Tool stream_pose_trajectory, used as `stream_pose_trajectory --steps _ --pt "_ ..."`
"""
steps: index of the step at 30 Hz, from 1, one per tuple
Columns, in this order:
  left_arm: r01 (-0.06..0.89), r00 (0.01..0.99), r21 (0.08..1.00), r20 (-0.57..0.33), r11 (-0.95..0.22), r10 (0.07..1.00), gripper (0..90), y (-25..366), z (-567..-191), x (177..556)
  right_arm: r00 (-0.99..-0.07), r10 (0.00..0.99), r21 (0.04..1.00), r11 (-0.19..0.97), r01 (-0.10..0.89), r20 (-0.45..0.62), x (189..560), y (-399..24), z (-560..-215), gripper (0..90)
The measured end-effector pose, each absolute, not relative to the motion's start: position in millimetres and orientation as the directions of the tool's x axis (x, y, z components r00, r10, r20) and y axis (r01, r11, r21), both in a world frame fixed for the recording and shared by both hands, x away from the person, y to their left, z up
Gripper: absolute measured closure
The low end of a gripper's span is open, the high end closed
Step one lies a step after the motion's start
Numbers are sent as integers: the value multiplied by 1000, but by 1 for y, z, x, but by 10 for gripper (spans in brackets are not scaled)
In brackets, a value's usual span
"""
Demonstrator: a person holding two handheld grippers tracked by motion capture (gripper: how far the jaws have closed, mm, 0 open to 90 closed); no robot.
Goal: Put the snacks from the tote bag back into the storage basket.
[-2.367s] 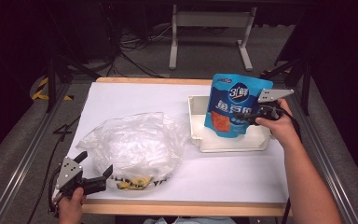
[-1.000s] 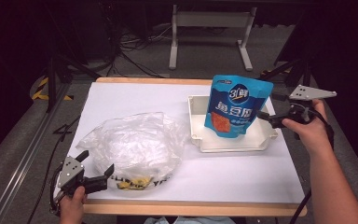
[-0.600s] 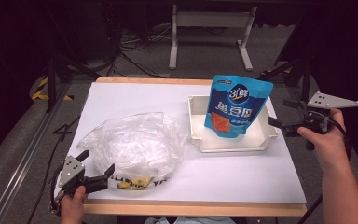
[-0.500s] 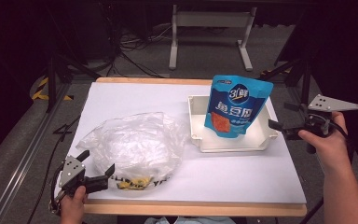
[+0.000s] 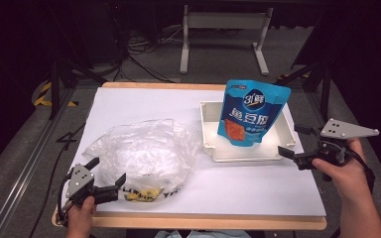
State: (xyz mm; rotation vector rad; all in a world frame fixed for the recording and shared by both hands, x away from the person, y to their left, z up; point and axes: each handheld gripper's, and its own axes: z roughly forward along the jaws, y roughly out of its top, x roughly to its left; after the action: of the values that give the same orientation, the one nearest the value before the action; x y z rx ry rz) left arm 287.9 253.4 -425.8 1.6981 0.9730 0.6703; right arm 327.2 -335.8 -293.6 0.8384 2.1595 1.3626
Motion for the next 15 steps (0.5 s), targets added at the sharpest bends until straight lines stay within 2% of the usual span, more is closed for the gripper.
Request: stream_pose_trajectory --steps 8,15 --pt "284 518 947 -20 -150 855 2 254 -425 288 -722 687 899 367 241 -86 310 -317 -307 67" --pt "284 520 946 -16 -156 854 2 254 -425 288 -760 646 897 376 232 -74 307 -302 -323 68"
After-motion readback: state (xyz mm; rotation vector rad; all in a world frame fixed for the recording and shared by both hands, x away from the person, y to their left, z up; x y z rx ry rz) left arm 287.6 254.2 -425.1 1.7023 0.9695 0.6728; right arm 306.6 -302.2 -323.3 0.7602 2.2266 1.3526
